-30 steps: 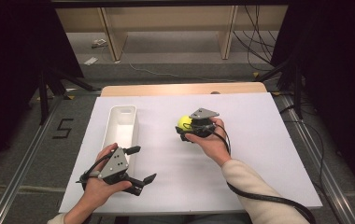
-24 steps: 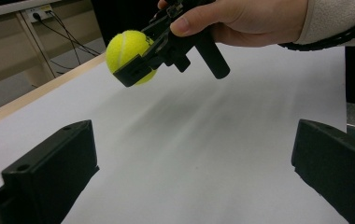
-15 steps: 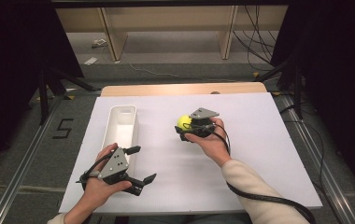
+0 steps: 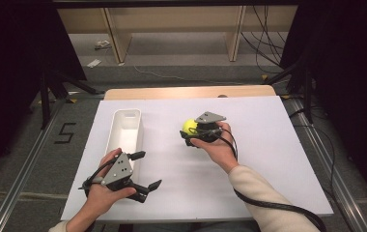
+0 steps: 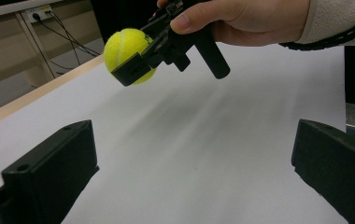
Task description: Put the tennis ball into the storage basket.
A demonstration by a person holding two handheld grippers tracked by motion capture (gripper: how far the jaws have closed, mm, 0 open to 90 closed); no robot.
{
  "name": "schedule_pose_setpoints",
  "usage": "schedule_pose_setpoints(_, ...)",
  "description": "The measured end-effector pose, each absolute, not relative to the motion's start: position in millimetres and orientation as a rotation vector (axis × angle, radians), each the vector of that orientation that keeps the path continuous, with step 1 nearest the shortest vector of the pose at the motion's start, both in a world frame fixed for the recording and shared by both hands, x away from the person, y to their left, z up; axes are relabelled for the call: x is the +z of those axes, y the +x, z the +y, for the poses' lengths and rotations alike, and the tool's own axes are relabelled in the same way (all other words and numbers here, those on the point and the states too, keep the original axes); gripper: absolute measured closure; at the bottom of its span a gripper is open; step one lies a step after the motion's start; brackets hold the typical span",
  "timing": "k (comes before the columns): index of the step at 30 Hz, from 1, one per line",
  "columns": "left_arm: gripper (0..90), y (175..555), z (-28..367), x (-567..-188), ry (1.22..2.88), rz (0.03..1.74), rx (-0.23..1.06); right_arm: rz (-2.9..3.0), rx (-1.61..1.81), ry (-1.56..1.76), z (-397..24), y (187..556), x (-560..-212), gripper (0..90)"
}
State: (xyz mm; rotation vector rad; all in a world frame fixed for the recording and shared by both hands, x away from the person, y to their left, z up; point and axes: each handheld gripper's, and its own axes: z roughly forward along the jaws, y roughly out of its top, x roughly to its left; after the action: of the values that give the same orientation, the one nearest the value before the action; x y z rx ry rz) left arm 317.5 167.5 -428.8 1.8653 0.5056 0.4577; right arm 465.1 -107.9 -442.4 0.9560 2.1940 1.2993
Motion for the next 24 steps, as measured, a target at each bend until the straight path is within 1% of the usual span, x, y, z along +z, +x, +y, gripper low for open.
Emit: schedule_pose_setpoints(24, 0.0, 317.4, 167.4, -428.9, 1.866, 0.502, 0.455, 2.197, 1.319, 0.945, -103.4, 462.4, -439.5, 26.2)
